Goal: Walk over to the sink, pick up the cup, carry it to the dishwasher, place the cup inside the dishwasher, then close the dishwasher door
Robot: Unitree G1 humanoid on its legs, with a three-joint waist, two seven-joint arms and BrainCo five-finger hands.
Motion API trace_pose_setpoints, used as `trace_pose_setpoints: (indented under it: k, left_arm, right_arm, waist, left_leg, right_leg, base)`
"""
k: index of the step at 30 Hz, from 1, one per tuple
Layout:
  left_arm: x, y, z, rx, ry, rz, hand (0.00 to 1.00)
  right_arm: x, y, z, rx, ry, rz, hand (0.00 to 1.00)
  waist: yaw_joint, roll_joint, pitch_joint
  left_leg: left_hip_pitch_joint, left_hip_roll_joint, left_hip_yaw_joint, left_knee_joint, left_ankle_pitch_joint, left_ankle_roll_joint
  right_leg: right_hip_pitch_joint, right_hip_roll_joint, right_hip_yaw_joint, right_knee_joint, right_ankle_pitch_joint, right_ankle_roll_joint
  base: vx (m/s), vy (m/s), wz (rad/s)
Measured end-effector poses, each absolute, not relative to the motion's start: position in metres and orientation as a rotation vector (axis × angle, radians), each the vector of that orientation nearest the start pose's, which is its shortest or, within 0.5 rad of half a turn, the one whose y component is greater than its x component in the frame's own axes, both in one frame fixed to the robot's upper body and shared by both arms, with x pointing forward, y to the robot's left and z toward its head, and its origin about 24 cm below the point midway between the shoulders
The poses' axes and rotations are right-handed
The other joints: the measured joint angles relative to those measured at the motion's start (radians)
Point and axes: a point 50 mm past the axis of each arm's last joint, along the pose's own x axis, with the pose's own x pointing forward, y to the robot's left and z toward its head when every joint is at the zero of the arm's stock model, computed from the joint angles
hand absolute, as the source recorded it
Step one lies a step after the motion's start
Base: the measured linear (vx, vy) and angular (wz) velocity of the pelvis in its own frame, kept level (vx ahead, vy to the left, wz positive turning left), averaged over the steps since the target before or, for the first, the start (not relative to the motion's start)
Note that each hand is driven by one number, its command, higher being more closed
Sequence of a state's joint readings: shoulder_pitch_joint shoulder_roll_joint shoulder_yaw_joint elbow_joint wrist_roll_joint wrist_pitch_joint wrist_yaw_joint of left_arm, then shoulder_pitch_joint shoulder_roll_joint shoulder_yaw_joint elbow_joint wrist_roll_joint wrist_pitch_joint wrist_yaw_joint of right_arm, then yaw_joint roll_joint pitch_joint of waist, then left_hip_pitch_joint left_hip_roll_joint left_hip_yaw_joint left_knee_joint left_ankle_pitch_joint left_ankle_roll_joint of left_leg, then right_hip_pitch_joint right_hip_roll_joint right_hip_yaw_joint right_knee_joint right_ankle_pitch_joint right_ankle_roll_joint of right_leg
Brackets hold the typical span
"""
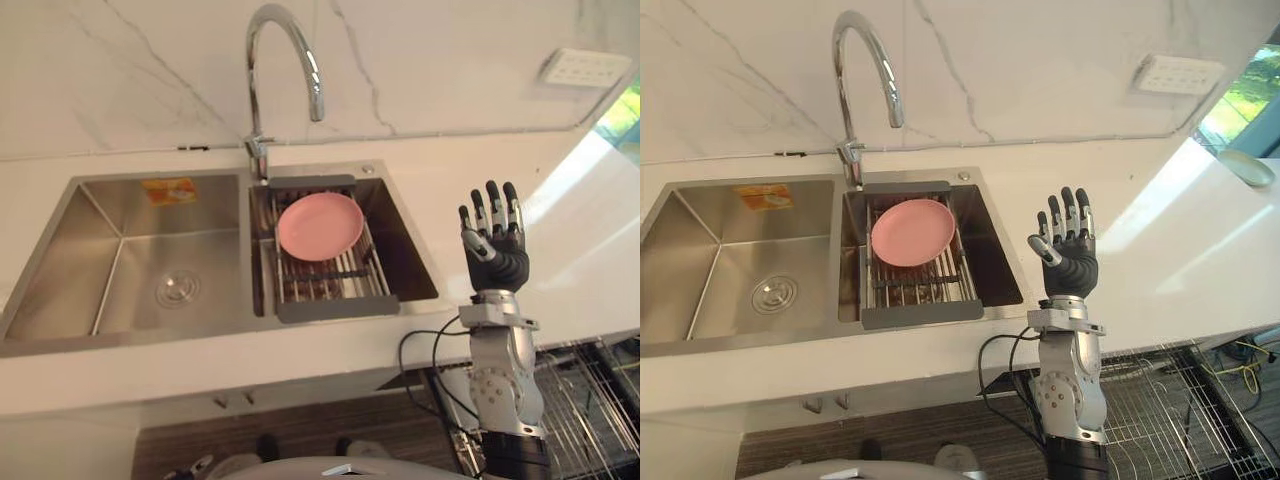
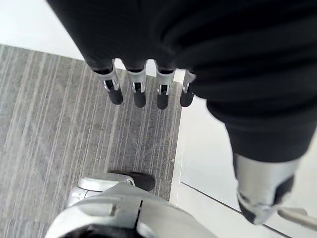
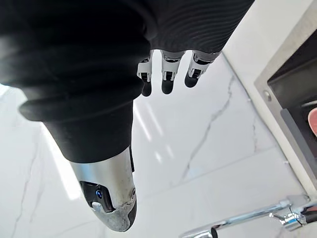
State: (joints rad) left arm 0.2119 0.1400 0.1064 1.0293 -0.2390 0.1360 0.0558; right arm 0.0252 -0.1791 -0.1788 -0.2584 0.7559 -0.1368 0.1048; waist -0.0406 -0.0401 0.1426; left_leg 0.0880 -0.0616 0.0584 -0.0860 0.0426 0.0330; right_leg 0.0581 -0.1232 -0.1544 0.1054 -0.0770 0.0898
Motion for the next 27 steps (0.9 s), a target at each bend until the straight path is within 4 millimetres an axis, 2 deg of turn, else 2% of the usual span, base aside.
trace_pose_setpoints:
  k: [4, 7, 8, 10, 12, 15, 16, 19, 23, 27]
  left_arm:
    - [0.028, 0.216, -0.169, -0.295, 1.349, 0.434, 0.00]
    - [0.026, 0.215, -0.169, -0.383, 1.333, 0.446, 0.00]
    - [0.025, 0.214, -0.170, -0.410, 1.327, 0.461, 0.00]
    - [0.023, 0.214, -0.170, -0.431, 1.326, 0.478, 0.00]
    - [0.020, 0.215, -0.170, -0.432, 1.331, 0.494, 0.00]
    - [0.012, 0.218, -0.169, -0.434, 1.344, 0.517, 0.00]
    - [0.011, 0.218, -0.169, -0.432, 1.345, 0.519, 0.00]
    - [0.011, 0.221, -0.169, -0.415, 1.351, 0.513, 0.00]
    - [0.012, 0.222, -0.168, -0.410, 1.356, 0.510, 0.00]
    - [0.014, 0.222, -0.168, -0.411, 1.359, 0.505, 0.00]
  right_arm:
    - [0.239, -0.207, 0.115, 0.553, -0.409, 0.011, 0.00]
    - [0.240, -0.214, 0.118, 0.505, -0.411, -0.057, 0.00]
    - [0.238, -0.227, 0.121, 0.440, -0.425, -0.122, 0.00]
    - [0.236, -0.241, 0.127, 0.351, -0.440, -0.161, 0.00]
    - [0.234, -0.257, 0.142, 0.130, -0.464, -0.195, 0.00]
    - [0.238, -0.263, 0.158, -0.165, -0.465, -0.181, 0.00]
    - [0.239, -0.264, 0.162, -0.205, -0.467, -0.174, 0.00]
    - [0.252, -0.260, 0.167, -0.367, -0.432, -0.103, 0.00]
    - [0.270, -0.239, 0.148, -0.547, -0.306, 0.066, 0.00]
    - [0.279, -0.226, 0.137, -0.668, -0.237, 0.195, 0.00]
  waist:
    - [0.034, 0.001, -0.014]
    - [0.040, 0.000, -0.017]
    - [0.037, 0.000, -0.019]
    - [0.032, -0.002, -0.020]
    - [0.025, -0.007, -0.030]
    - [0.011, -0.020, -0.060]
    - [0.010, -0.023, -0.063]
    - [0.009, -0.034, -0.072]
    - [0.020, -0.043, -0.080]
    - [0.024, -0.043, -0.080]
  left_leg:
    - [-0.023, 0.011, 0.011, 0.000, -0.004, -0.005]
    - [-0.034, 0.015, 0.025, 0.000, -0.002, -0.006]
    - [-0.033, 0.015, 0.031, 0.002, -0.004, -0.011]
    - [-0.032, 0.017, 0.051, 0.005, -0.008, -0.018]
    - [-0.029, 0.018, 0.072, 0.000, -0.015, -0.028]
    - [-0.029, 0.020, 0.082, 0.000, -0.018, -0.032]
    - [-0.029, 0.020, 0.083, 0.000, -0.018, -0.032]
    - [-0.024, 0.020, 0.090, 0.000, -0.017, -0.031]
    - [-0.018, 0.020, 0.103, -0.001, -0.019, -0.034]
    - [-0.019, 0.019, 0.107, -0.001, -0.018, -0.032]
  right_leg:
    - [0.013, -0.012, -0.105, -0.060, 0.037, 0.015]
    - [0.014, -0.010, -0.121, -0.100, 0.065, 0.015]
    - [0.014, -0.010, -0.123, -0.101, 0.067, 0.015]
    - [0.014, -0.011, -0.123, -0.102, 0.069, 0.016]
    - [0.014, -0.012, -0.126, -0.102, 0.070, 0.017]
    - [0.014, -0.012, -0.132, -0.104, 0.070, 0.017]
    - [0.014, -0.012, -0.133, -0.105, 0.070, 0.017]
    - [0.018, -0.013, -0.135, -0.106, 0.072, 0.017]
    - [0.029, -0.019, -0.172, -0.121, 0.088, 0.021]
    - [0.034, -0.024, -0.197, -0.131, 0.099, 0.019]
  base:
    - [0.04, -0.002, 0.00]
    - [0.07, -0.002, -0.09]
    - [0.08, -0.005, -0.07]
    - [0.04, 0.003, -0.11]
    - [0.00, 0.004, -0.15]
    - [-0.01, -0.004, -0.06]
    - [0.00, 0.000, 0.00]
    - [-0.04, 0.005, -0.02]
    - [-0.06, 0.013, -0.08]
    - [-0.03, 0.012, -0.04]
